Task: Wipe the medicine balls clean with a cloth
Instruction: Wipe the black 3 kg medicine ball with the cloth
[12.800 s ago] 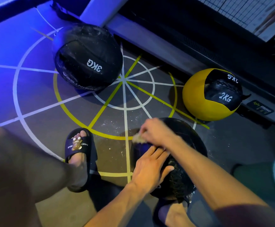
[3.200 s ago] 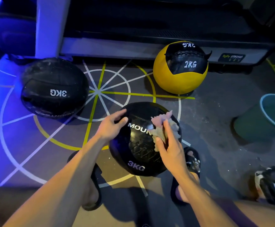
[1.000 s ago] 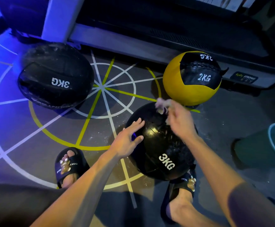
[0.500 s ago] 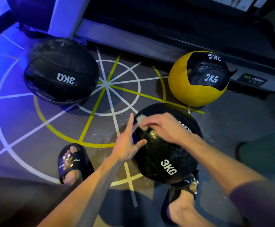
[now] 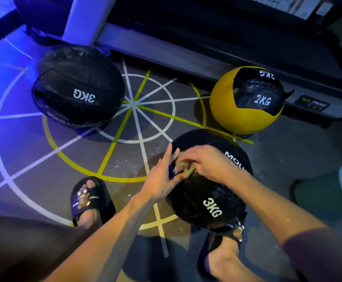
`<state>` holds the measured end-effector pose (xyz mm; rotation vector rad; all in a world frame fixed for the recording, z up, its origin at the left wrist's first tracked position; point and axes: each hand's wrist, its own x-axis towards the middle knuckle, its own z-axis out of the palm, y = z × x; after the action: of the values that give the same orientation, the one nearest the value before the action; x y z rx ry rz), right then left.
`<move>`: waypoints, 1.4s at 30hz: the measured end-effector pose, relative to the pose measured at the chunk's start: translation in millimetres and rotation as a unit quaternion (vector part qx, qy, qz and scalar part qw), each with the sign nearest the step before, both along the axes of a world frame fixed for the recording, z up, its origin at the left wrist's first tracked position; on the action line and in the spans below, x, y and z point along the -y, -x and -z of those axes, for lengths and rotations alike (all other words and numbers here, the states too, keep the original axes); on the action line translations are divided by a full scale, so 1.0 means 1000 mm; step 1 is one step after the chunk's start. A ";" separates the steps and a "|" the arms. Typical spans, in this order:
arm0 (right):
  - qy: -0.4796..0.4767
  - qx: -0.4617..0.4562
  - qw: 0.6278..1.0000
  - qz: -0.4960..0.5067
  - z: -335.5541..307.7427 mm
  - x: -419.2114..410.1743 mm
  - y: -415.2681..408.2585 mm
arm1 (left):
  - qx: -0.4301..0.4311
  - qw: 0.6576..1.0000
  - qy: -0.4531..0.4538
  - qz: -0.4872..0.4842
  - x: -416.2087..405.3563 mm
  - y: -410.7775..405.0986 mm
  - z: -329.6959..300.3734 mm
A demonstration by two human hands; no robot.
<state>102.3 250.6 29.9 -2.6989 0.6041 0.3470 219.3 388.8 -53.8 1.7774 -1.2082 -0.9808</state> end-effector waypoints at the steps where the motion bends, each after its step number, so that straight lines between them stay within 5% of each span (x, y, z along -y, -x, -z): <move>1: 0.004 0.034 0.998 0.049 -0.001 0.015 0.004 | 0.002 1.000 -0.001 0.001 0.002 0.001 0.000; 3: 0.034 0.084 0.983 0.163 -0.006 0.044 0.012 | -0.043 0.999 -0.013 0.012 0.005 0.000 -0.003; 6: 0.095 0.047 0.961 0.256 0.000 0.062 0.011 | -0.218 0.975 -0.036 -0.017 0.009 -0.004 -0.010; 13: 0.063 0.087 0.988 0.108 0.000 0.010 0.005 | -0.347 0.931 -0.094 -0.063 0.016 -0.027 -0.019; 22: 0.060 -0.064 0.989 -0.115 0.055 -0.098 0.055 | -0.283 0.953 -0.100 -0.041 0.019 -0.020 -0.027; 27: 0.189 0.022 0.944 -0.271 0.051 -0.088 0.086 | -0.263 0.959 -0.094 -0.037 0.016 -0.013 -0.033; 30: 0.238 0.058 0.944 -0.220 0.029 -0.064 0.057 | -0.258 0.961 -0.092 -0.043 0.013 -0.012 -0.033; 35: 0.253 0.085 0.957 0.113 0.004 -0.017 0.034 | -0.234 0.966 -0.100 -0.039 0.007 -0.017 -0.025; 42: 0.168 0.120 0.977 -0.046 0.042 -0.084 0.092 | -0.178 0.981 -0.082 0.008 0.009 -0.024 -0.006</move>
<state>10.7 334.7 -12.5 -3.0360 0.5045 -0.0697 242.9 379.4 -47.9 1.6255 -0.9390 -1.3745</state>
